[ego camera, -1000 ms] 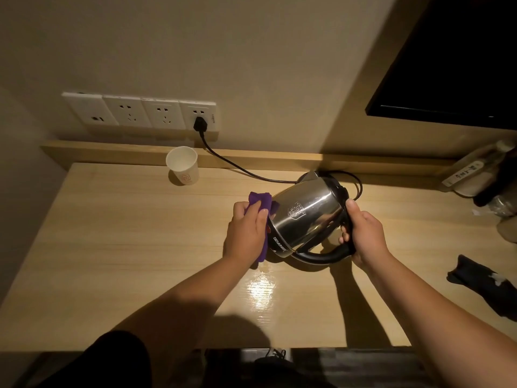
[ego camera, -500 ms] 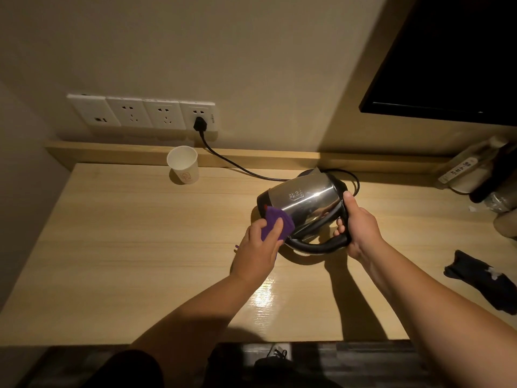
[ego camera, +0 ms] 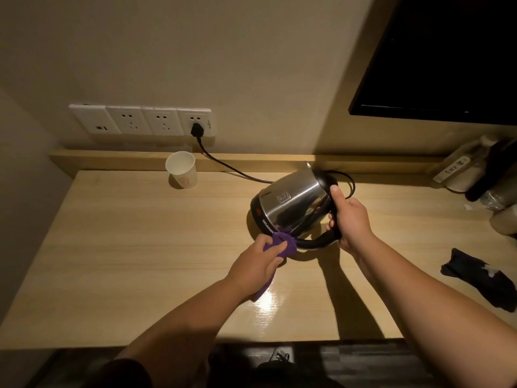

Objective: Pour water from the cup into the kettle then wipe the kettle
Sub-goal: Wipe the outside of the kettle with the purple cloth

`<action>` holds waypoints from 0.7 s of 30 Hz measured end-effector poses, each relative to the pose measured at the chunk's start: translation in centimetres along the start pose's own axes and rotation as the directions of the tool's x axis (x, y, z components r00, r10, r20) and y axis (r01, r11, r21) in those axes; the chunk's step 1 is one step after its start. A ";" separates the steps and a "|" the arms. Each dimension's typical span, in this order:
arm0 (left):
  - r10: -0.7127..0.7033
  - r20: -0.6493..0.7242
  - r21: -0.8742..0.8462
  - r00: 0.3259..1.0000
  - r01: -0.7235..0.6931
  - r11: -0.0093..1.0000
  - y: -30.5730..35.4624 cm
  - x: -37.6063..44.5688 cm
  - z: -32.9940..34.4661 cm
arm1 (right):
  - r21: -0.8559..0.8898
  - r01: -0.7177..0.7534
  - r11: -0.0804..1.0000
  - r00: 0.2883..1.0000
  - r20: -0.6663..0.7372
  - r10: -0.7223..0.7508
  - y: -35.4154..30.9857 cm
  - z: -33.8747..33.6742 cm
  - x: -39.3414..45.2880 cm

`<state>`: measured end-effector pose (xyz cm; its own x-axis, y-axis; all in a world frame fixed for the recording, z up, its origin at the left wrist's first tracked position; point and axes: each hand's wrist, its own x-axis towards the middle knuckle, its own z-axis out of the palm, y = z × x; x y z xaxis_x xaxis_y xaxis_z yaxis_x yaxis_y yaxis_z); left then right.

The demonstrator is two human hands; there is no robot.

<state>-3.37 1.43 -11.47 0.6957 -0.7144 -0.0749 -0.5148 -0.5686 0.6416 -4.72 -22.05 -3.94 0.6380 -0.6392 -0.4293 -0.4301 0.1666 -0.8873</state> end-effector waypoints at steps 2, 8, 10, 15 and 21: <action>-0.070 0.144 -0.057 0.987 0.079 0.995 0.3 0.1 -0.9 | -0.045 0.028 0.999 1.000 -0.011 -0.029 -0.4 -0.1 0.0; -0.158 0.258 -0.105 0.953 0.191 0.976 -0.9 -0.9 -3.8 | -0.119 0.069 0.990 0.997 -0.016 -0.072 -0.4 -0.2 -0.5; -0.173 0.221 -0.131 0.960 0.205 0.970 -1.0 -1.3 -4.8 | -0.169 0.106 0.980 0.994 -0.009 -0.109 -0.4 0.1 -0.8; -0.187 0.185 -0.140 0.965 0.214 0.967 -0.8 -1.8 -6.7 | -0.323 0.277 0.905 0.961 0.068 -0.270 -0.2 1.0 -2.0; -0.195 0.165 -0.139 0.967 0.218 0.966 -0.7 -2.6 -8.1 | -0.497 0.413 0.763 0.911 0.223 -0.348 0.8 1.8 -3.5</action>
<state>-0.70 6.99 -5.57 0.6902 -0.6473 -0.3235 -0.2760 -0.6487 0.7092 -6.08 -18.33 -3.44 0.8730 -0.4727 -0.1199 -0.3820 -0.5100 -0.7707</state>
